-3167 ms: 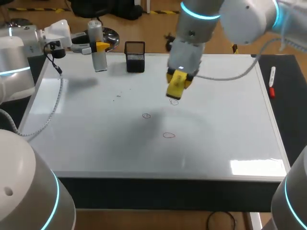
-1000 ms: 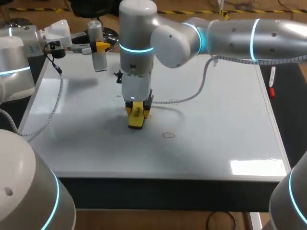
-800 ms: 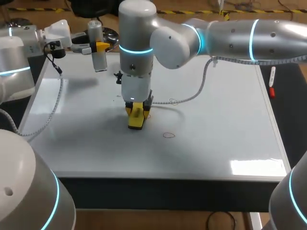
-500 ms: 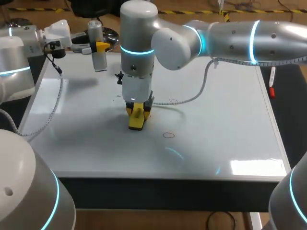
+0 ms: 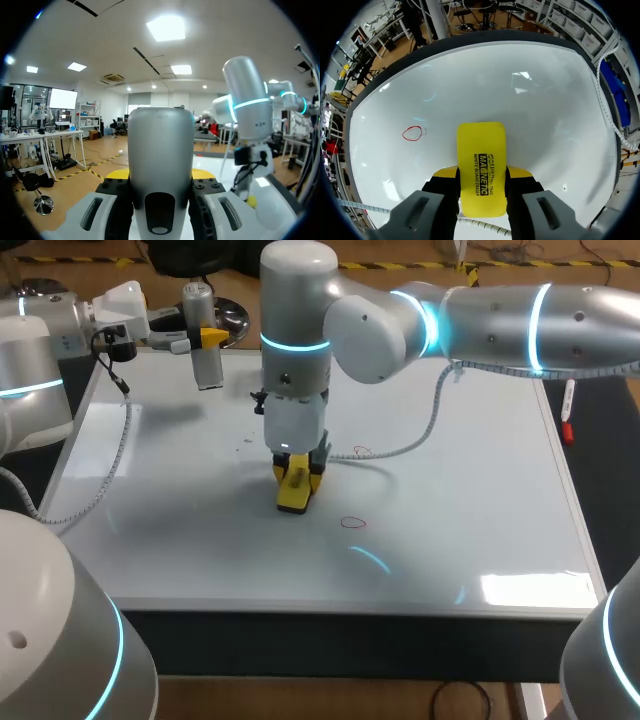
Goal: Pick up the inspection probe, press it on each red-marked spot on the whiteboard one by one, put down the probe, pick up the eraser, and wipe off all the red marks.
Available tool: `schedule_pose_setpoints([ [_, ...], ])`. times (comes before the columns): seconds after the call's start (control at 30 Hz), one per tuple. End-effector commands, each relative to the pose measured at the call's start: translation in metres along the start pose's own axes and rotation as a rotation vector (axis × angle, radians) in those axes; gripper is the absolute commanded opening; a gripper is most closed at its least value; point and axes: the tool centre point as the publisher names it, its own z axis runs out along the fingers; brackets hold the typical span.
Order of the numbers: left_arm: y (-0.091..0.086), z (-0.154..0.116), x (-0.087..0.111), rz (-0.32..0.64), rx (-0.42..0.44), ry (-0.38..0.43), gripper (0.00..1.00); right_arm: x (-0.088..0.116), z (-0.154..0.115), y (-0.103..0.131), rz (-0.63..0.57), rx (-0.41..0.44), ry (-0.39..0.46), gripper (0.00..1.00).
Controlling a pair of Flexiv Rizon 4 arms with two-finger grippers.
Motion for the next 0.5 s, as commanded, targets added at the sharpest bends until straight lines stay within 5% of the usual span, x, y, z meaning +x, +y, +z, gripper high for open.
schedule_pose_setpoints([
  [0.03, -0.001, 0.0, 0.0, 0.0, -0.001, 0.0, 0.0, 0.024, 0.014, -0.007, 0.015, 0.007, -0.009, 0.0],
  [0.5, -0.001, 0.0, 0.0, 0.0, -0.001, 0.0, 0.0, 0.048, 0.008, -0.008, 0.06, 0.018, -0.009, 0.0],
])
